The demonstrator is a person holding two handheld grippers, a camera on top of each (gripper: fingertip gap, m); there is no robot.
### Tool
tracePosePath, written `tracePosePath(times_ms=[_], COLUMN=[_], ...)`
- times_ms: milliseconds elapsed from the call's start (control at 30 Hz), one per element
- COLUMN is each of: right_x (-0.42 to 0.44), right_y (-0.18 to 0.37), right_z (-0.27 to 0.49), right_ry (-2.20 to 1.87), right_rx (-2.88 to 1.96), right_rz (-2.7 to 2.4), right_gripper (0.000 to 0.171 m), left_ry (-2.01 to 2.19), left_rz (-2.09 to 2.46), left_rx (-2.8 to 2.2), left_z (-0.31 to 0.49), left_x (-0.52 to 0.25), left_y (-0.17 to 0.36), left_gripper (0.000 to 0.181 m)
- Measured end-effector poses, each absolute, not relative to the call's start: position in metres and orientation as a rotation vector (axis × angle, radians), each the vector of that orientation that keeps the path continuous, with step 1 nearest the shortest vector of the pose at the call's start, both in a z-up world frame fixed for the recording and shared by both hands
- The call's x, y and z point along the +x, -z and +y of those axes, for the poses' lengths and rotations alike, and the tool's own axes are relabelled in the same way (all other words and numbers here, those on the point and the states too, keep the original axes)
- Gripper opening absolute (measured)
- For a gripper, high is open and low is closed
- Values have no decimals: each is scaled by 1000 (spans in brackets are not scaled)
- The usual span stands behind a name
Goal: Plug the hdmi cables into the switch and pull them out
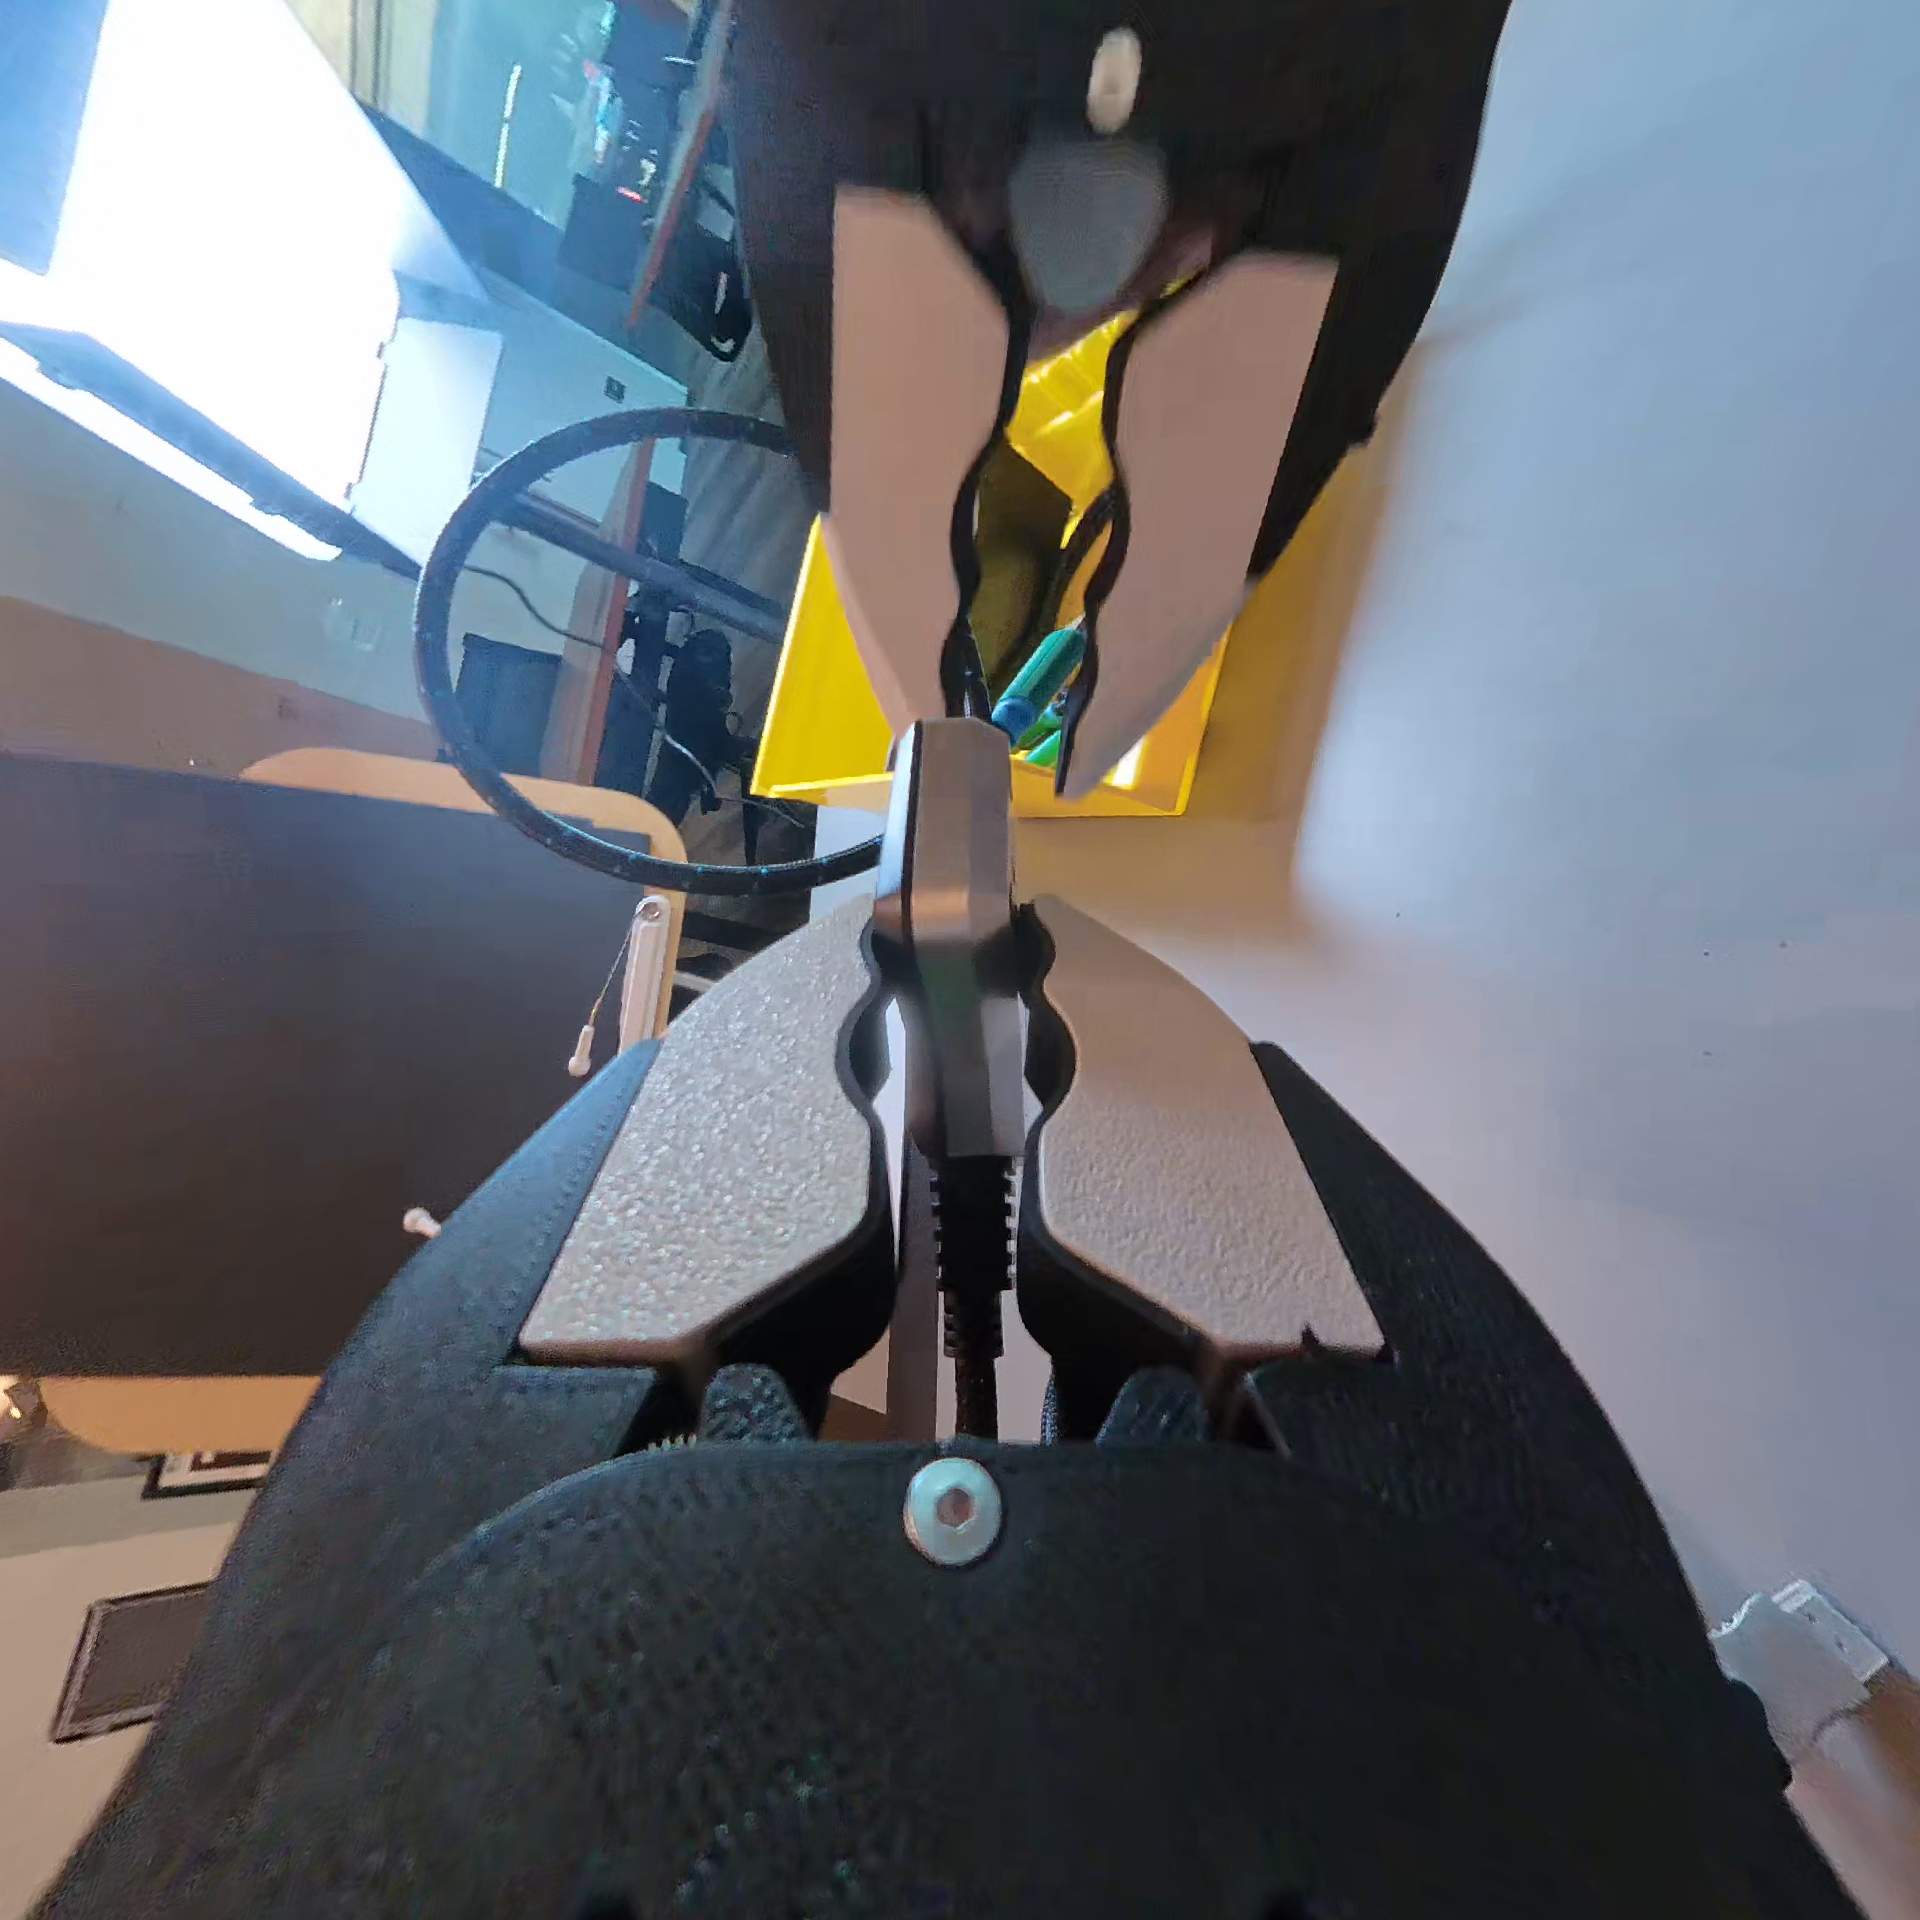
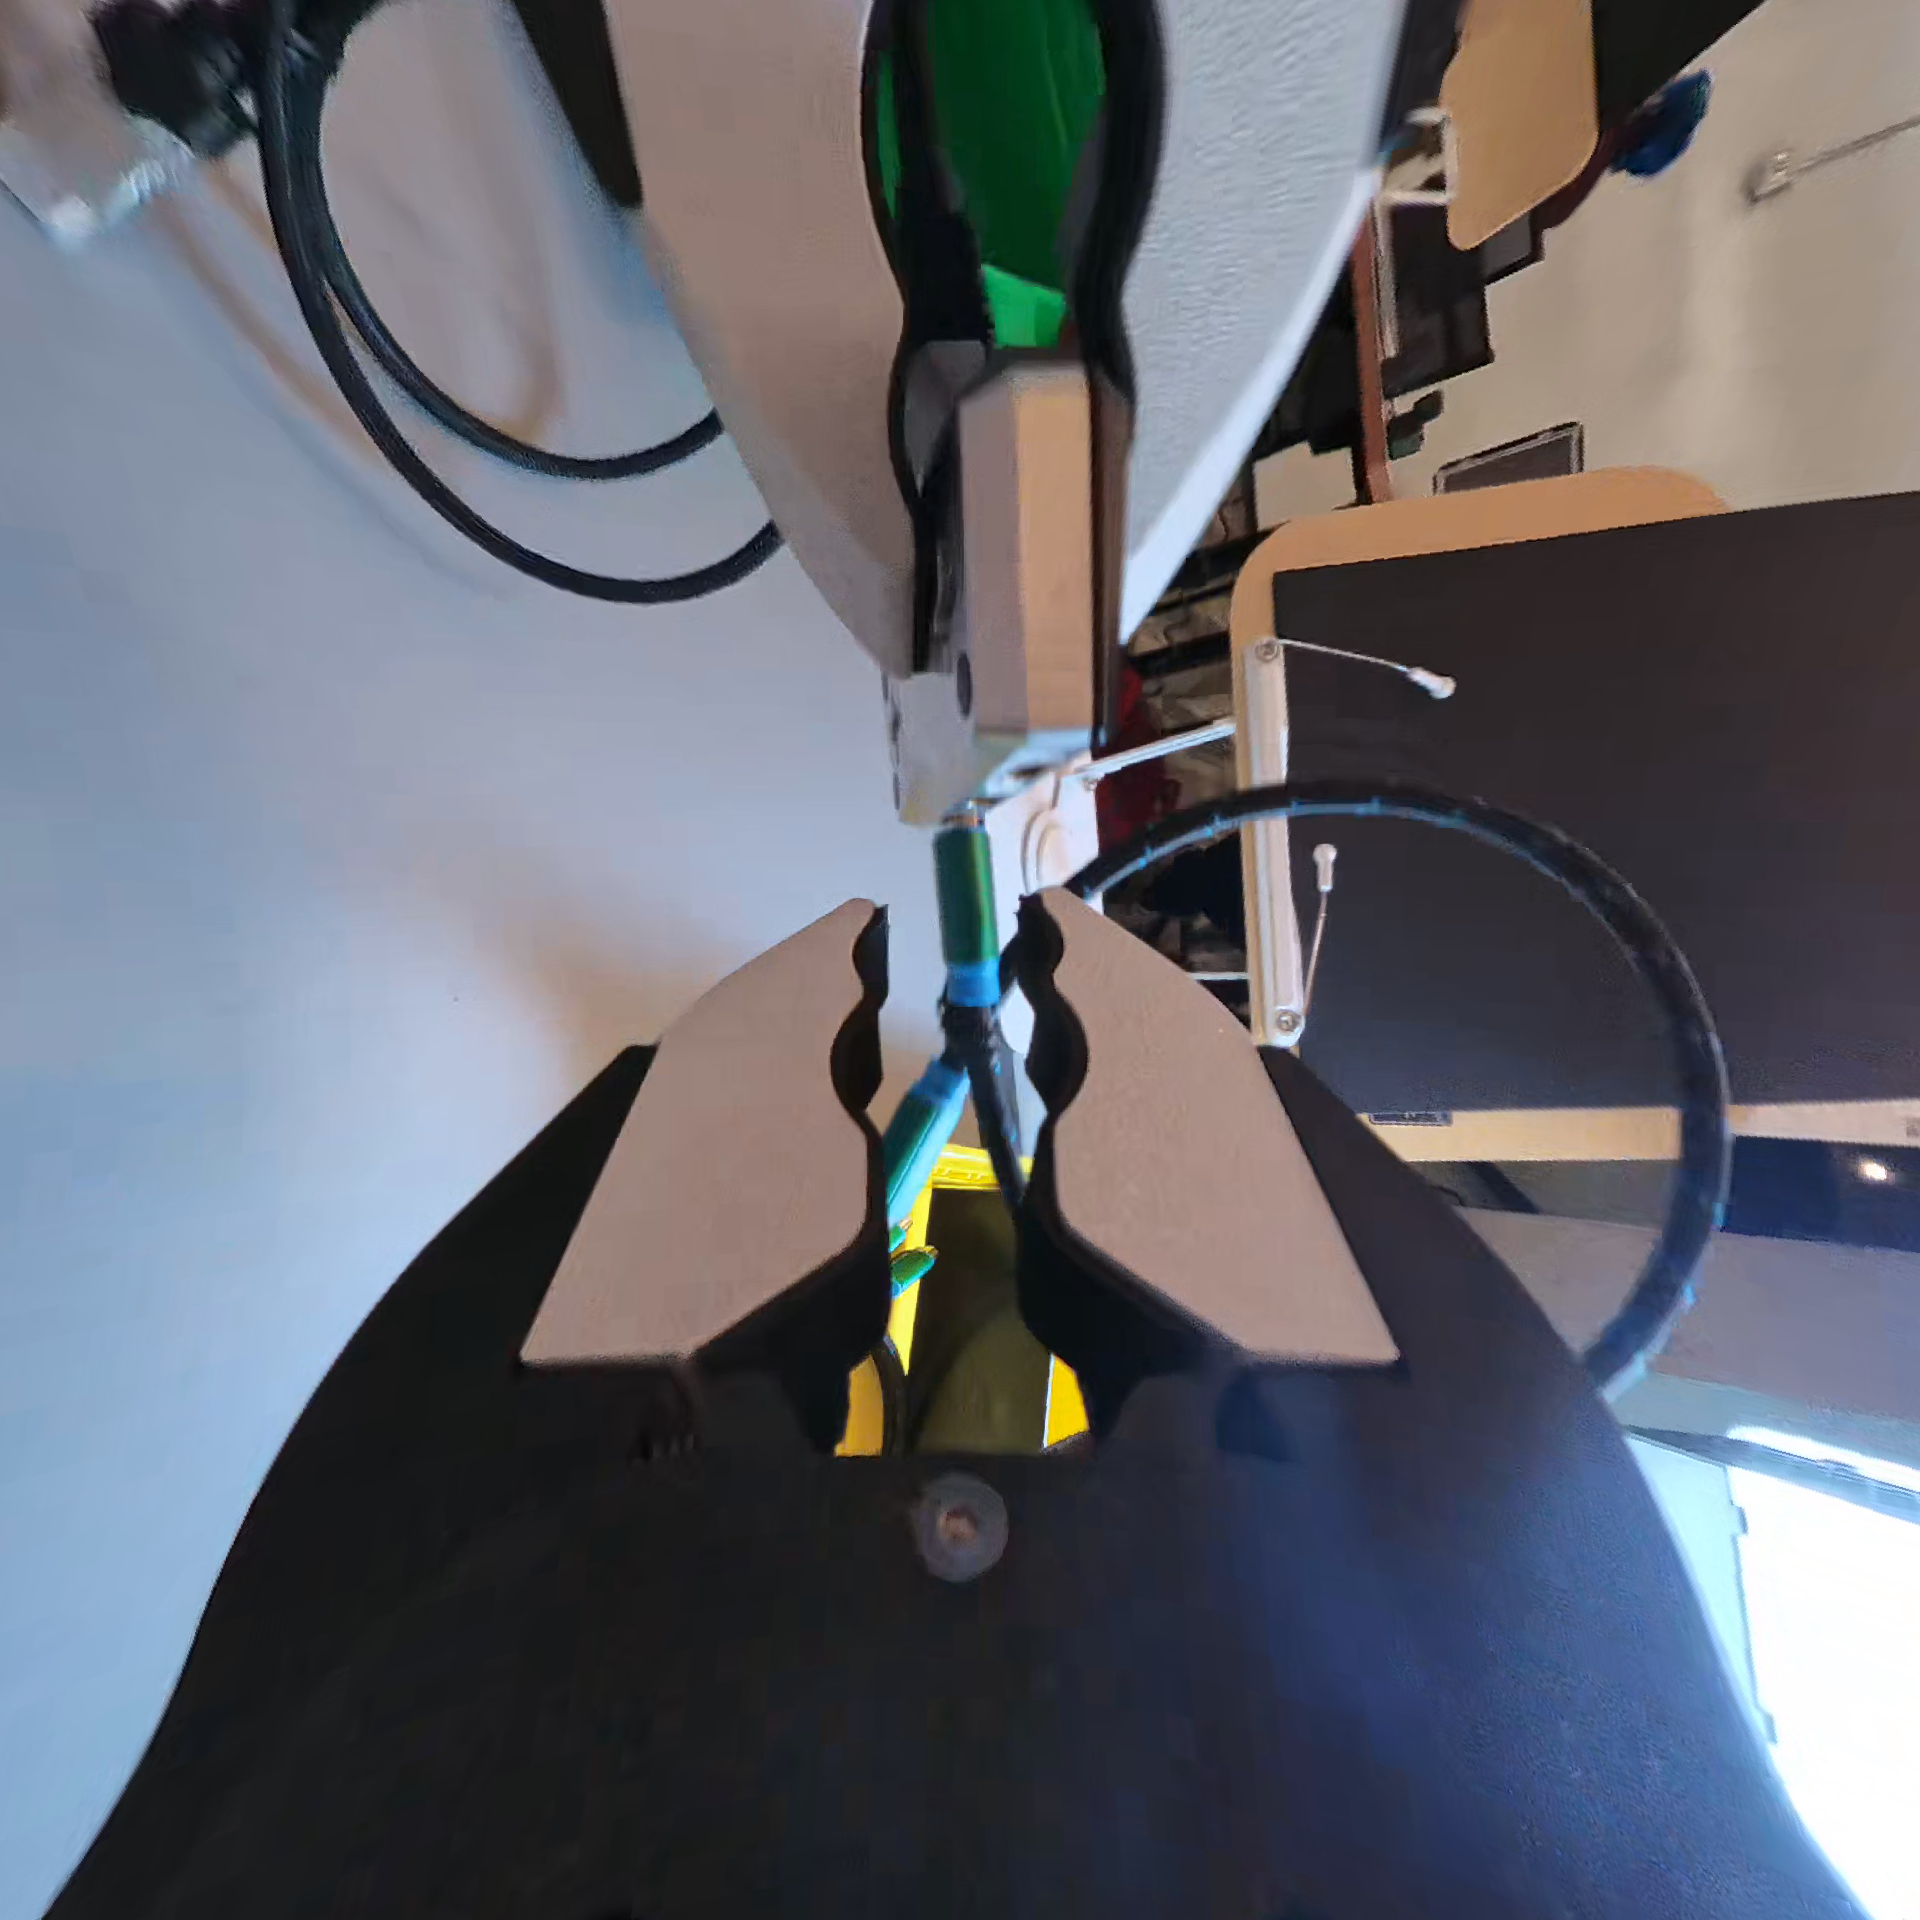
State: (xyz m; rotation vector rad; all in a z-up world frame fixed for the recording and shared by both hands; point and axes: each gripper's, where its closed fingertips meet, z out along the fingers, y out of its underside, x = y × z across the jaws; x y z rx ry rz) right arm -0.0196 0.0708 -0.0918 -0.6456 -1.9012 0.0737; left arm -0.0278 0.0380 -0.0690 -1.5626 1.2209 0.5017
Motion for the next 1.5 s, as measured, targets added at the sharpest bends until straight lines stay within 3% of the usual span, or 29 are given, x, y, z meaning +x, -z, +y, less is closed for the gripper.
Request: tracePosePath(times_ms=[133, 433, 533, 1500], right_x=[-29, -28, -28, -24], right_y=[108, 106, 110, 125], right_z=[81, 74, 74, 96], right_ry=[-20, -134, -95, -83], right_rx=[-643, -638, -620, -746], right_rz=[-1903, -1913, -1925, -1998], right_gripper=[13, 12, 12, 13], left_ry=[-514, -669, -742, -602], left_rz=[1286, 1315, 1329, 1187], left_rx=[-1551, -1641, -1636, -1806], left_z=[36, 46, 55, 78], left_x=[-15, -31, -33, -44], left_y=[75, 94, 103, 125], left_gripper=[22, 35, 24, 25])
